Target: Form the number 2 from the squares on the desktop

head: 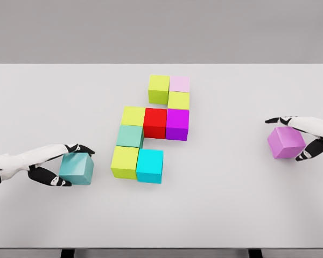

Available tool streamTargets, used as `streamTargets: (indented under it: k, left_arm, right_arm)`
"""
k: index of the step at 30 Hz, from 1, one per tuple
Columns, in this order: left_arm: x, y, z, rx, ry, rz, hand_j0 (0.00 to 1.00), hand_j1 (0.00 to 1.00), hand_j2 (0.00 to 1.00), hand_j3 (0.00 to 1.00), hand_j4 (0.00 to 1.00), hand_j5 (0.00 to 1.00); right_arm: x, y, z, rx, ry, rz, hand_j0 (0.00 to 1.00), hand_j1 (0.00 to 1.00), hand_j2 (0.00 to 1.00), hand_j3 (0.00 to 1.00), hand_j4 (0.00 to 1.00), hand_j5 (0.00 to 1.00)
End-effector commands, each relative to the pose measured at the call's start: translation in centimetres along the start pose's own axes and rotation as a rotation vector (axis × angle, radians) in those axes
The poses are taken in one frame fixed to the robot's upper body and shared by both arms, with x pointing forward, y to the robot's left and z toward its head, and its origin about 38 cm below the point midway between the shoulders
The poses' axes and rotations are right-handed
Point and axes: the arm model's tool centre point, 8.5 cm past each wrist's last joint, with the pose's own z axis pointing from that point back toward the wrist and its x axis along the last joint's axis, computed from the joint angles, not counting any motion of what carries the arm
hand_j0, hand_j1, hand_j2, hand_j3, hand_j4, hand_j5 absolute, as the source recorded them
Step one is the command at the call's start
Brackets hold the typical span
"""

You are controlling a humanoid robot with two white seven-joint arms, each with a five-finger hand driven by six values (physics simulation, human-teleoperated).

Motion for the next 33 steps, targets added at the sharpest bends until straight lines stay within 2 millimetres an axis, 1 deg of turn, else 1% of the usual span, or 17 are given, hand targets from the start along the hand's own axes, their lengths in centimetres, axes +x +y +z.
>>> streamTargets:
  k: [1,3,6,8,12,16,18,20,21,22,24,26,28,29,30,33]
  left_arm:
    - [-0.1,-0.2,0.0,-0.009,0.0,-0.008,0.61,0.61,0.61,0.61,0.61,0.61]
    - [-0.1,-0.2,0.0,-0.009,-0.001,-0.008,0.54,0.54,0.54,0.54,0.54,0.54]
    - [-0.1,-0.2,0.0,-0.008,-0.002,-0.004,0.49,0.49,0.49,0.49,0.49,0.49]
    - [0.0,-0.1,0.0,-0.004,-0.003,-0.005,0.45,0.45,0.45,0.45,0.45,0.45]
    - [0.1,0.7,-0.1,0.011,0.005,-0.013,0.42,0.42,0.42,0.42,0.42,0.42]
    - [-0.2,3.0,-0.9,0.061,0.014,-0.034,0.41,0.41,0.41,0.41,0.41,0.41]
    - [0.0,4.1,-2.1,0.084,0.035,-0.036,0.41,0.41,0.41,0.41,0.41,0.41]
    - [-0.3,5.0,-3.6,0.107,0.057,-0.025,0.41,0.41,0.41,0.41,0.41,0.41]
    - [-0.5,5.6,-4.3,0.124,0.064,-0.022,0.4,0.4,0.4,0.4,0.4,0.4]
    - [-0.7,6.1,-5.0,0.137,0.071,-0.016,0.39,0.39,0.39,0.39,0.39,0.39]
    - [-0.4,6.9,-6.1,0.154,0.075,-0.018,0.39,0.39,0.39,0.39,0.39,0.39]
    - [-0.4,8.1,-6.1,0.179,0.11,-0.018,0.39,0.39,0.39,0.39,0.39,0.39]
    - [0.3,8.9,-6.9,0.198,0.111,-0.017,0.39,0.39,0.39,0.39,0.39,0.39]
    - [0.2,9.4,-7.5,0.212,0.128,-0.008,0.39,0.39,0.39,0.39,0.39,0.39]
    - [0.2,9.7,-8.2,0.219,0.131,-0.003,0.39,0.39,0.39,0.39,0.39,0.39]
    - [-0.3,11.7,-9.8,0.261,0.144,0.008,0.39,0.39,0.39,0.39,0.39,0.39]
  right_arm:
    - [0.0,0.2,-0.1,0.007,0.004,0.002,1.0,1.0,1.0,1.0,1.0,1.0]
    - [0.0,0.0,-0.1,0.005,0.003,0.005,1.0,1.0,1.0,1.0,1.0,1.0]
    - [0.1,-0.3,-0.1,-0.003,0.005,0.008,1.0,1.0,1.0,1.0,1.0,1.0]
    - [0.1,-0.3,-0.1,-0.001,0.007,0.012,1.0,1.0,1.0,1.0,1.0,1.0]
    - [0.3,0.1,-0.8,0.016,0.0,0.013,1.0,1.0,1.0,1.0,1.0,1.0]
    - [0.3,-0.1,-0.8,0.013,0.0,0.015,1.0,1.0,1.0,1.0,1.0,1.0]
    - [0.3,-0.1,-0.8,0.013,-0.002,0.016,1.0,1.0,1.0,1.0,1.0,1.0]
    - [0.2,-0.2,-0.8,0.013,0.006,0.027,1.0,1.0,1.0,1.0,1.0,1.0]
    - [0.2,-0.2,-0.8,0.014,0.006,0.032,0.98,0.98,0.98,0.98,0.98,0.98]
    - [0.1,-0.1,-0.8,0.015,0.009,0.031,0.94,0.94,0.94,0.94,0.94,0.94]
    - [0.1,-0.1,-0.8,0.015,0.008,0.033,0.9,0.9,0.9,0.9,0.9,0.9]
    - [0.1,-0.1,-0.7,0.015,0.002,0.035,0.8,0.8,0.8,0.8,0.8,0.8]
    - [0.2,-0.2,-0.7,0.013,-0.001,0.038,0.68,0.68,0.68,0.68,0.68,0.68]
    - [0.2,-0.2,-0.8,0.013,-0.004,0.038,0.62,0.62,0.62,0.62,0.62,0.62]
    - [0.2,-0.2,-0.8,0.013,-0.004,0.038,0.62,0.62,0.62,0.62,0.62,0.62]
    - [0.4,-0.2,-0.8,0.013,-0.019,0.048,0.62,0.62,0.62,0.62,0.62,0.62]
